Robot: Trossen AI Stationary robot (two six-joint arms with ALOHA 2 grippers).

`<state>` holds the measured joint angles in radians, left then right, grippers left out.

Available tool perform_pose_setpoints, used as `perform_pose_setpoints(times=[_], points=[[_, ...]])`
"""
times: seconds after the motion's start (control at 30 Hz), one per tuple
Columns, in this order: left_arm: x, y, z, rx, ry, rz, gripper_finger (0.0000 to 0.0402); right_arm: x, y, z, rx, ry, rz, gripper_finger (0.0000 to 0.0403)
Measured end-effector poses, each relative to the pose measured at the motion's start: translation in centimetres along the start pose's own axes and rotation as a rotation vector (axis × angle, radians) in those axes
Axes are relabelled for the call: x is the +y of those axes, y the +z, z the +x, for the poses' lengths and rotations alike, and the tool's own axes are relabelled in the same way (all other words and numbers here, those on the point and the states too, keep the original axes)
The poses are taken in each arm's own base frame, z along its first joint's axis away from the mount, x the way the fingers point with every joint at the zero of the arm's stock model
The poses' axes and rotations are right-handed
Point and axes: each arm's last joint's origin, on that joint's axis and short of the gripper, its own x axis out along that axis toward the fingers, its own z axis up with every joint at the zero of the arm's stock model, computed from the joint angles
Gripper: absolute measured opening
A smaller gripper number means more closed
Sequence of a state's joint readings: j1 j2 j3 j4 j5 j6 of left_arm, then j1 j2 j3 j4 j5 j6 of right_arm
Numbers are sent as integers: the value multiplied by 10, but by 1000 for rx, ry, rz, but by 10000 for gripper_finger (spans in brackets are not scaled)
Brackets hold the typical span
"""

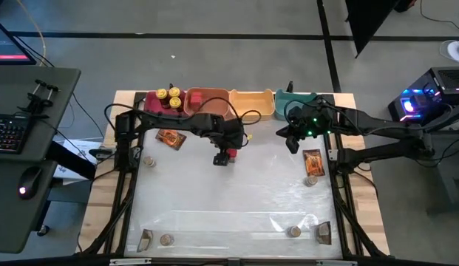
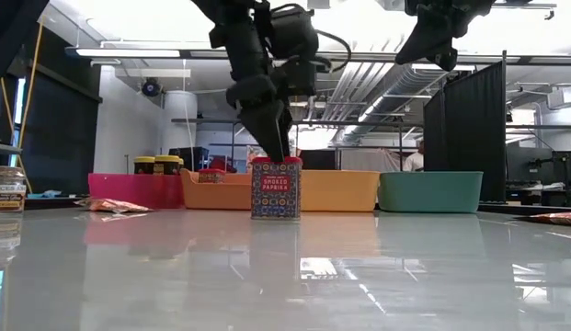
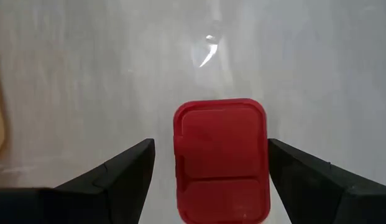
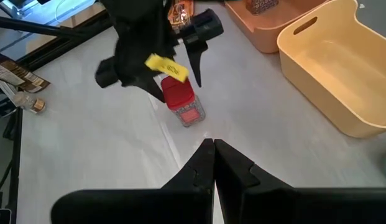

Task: Sort spices by type
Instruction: Put the red seasoning can into the orange bin

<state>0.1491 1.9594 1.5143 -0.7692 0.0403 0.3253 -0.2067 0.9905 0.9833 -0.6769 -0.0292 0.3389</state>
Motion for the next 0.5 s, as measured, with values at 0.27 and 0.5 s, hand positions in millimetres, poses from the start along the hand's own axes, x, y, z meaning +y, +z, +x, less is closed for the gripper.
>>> perform_pose_setpoints(times=[0.27,0.5], points=[[-4,0,17,58,45,18,294,0,0,0,5,-2,0,0],[0,-1,14,46,60,-15,243,0,-1,0,12,-4,-6,0]])
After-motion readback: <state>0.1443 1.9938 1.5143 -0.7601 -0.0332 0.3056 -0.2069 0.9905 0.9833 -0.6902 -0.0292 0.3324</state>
